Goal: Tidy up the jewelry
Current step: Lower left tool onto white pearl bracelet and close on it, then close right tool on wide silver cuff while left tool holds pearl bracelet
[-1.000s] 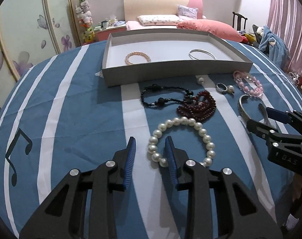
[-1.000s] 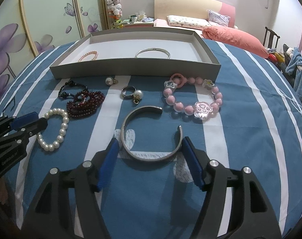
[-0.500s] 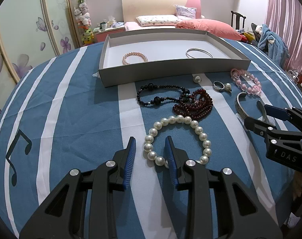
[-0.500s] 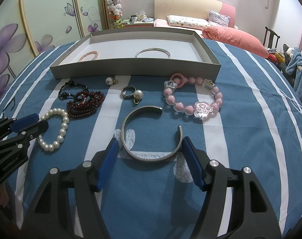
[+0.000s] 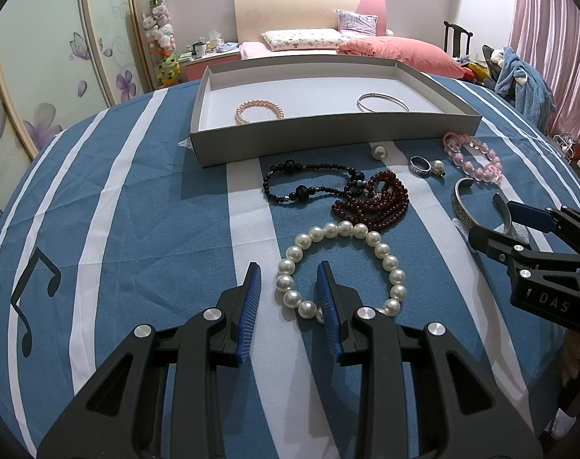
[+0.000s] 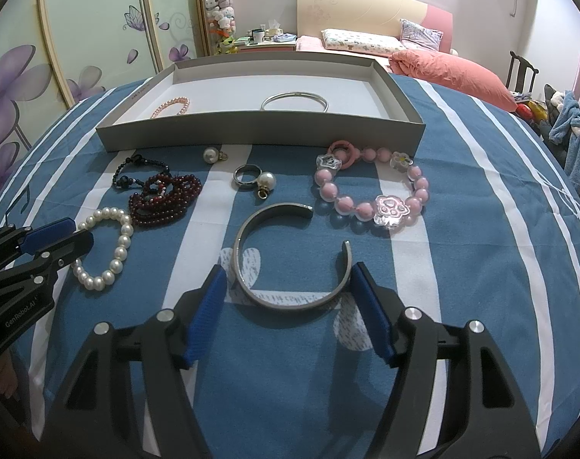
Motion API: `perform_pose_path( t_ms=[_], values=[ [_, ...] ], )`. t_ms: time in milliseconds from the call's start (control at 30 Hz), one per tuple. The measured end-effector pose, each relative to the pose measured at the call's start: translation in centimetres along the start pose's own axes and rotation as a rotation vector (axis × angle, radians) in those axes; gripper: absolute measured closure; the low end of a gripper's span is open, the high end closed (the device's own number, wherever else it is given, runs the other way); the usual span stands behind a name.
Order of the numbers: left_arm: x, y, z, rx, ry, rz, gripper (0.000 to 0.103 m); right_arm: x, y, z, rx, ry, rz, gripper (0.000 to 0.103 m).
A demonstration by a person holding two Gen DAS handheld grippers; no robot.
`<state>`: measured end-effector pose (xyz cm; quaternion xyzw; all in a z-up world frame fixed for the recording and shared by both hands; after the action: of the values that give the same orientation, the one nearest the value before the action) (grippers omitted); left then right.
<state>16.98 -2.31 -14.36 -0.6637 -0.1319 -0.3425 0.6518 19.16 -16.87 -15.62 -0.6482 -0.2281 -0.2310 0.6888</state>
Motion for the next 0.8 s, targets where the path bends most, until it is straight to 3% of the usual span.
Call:
perform_pose_path(
  t_ms=[67,133,400,600,800],
  values=[
    [0.0,-0.1,0.1,0.000,-0.003,-0.001,0.085,0.0,-0.1,0.0,-0.008,0.000,-0.003,0.044],
    [-0.1,-0.2,0.5,-0.005,-0.015,-0.002,0.092,-0.1,-0.1,-0.1,-0.004,0.000,-0.005,0.044],
    [-0.7,-0.9,2.2,-0.048,-0.113,-0.015,0.093,-0.7,-0.7,-0.7,0.037,0.047,-0.018,0.045],
    [-0.1,-2.6,2.7,-0.101,-0.197,-0.092,0.093,-0.9,-1.5,-1.5,0.099,0.125,-0.036,0.045],
    [0.6,-3.6,2.5,-0.126,-0.224,-0.146,0.093,-1.0,-2.0,-1.7,0.102,0.142,-0.045,0.045]
  ],
)
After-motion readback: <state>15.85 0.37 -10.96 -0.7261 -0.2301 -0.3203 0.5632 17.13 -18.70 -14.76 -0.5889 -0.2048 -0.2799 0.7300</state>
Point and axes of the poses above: each gripper's, at about its wrist camera, not at the fingertips, and y roughly the way its jaws point, z to its left, x to its top, the point moved 8 cm from there along y, roughly the way its jaws point, and after that the axes turned 5 degrees about y, right-handed, at the moved point
